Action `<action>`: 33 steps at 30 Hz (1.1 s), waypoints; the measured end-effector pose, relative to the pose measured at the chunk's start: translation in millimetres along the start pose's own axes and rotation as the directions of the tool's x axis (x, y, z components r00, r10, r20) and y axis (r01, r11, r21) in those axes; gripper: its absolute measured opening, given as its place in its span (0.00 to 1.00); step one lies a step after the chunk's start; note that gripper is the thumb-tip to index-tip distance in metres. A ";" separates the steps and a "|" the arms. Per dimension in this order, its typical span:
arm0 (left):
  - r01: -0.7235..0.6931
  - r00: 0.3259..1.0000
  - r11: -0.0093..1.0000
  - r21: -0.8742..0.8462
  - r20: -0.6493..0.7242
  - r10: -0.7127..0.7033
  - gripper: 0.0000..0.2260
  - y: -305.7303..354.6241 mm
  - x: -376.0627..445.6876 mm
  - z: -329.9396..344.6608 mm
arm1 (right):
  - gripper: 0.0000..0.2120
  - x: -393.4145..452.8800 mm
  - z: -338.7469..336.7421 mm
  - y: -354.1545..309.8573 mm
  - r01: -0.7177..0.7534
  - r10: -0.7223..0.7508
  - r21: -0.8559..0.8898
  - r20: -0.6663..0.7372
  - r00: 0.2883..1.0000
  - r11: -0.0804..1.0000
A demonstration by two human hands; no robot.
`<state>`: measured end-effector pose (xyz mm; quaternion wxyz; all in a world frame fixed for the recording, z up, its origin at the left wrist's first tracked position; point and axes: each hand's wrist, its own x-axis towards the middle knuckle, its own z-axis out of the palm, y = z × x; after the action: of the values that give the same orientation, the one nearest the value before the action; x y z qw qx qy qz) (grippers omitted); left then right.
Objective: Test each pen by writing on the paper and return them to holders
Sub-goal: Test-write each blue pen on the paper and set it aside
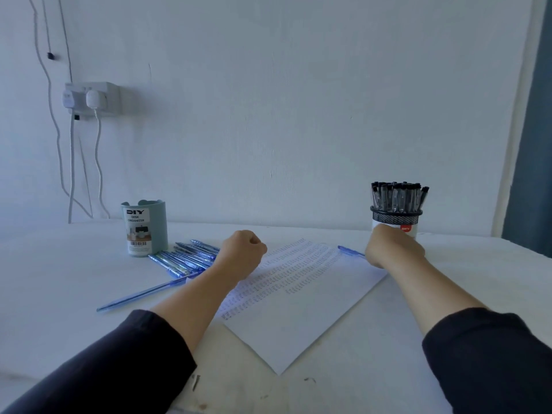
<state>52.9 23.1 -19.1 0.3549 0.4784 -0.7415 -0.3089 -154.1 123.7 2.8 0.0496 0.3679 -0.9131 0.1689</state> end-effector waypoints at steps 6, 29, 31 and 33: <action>-0.021 0.998 0.996 0.086 0.066 0.015 0.06 0.0 0.5 -0.2 | 0.13 -7.9 2.8 -6.8 -0.005 0.004 -0.144 -0.005 1.000 0.990; 0.003 0.871 0.373 0.928 0.181 -0.457 0.11 -10.8 -26.2 -108.7 | 0.24 -34.0 21.4 -55.9 0.419 -0.593 0.432 0.449 0.668 0.799; 0.001 0.879 0.368 0.930 0.175 -0.443 0.12 -7.3 -25.0 -105.8 | 0.25 -33.0 18.1 -51.4 0.394 -0.567 0.419 0.471 0.676 0.818; 0.011 0.905 0.420 0.907 0.170 -0.390 0.12 -0.2 -19.8 -102.7 | 0.21 -32.6 15.8 -48.9 0.393 -0.559 0.407 0.479 0.677 0.824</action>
<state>143.2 29.2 33.4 -0.1307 0.6143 -0.7782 0.0048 -96.3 106.7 -5.6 -0.2384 0.6314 -0.7220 0.1526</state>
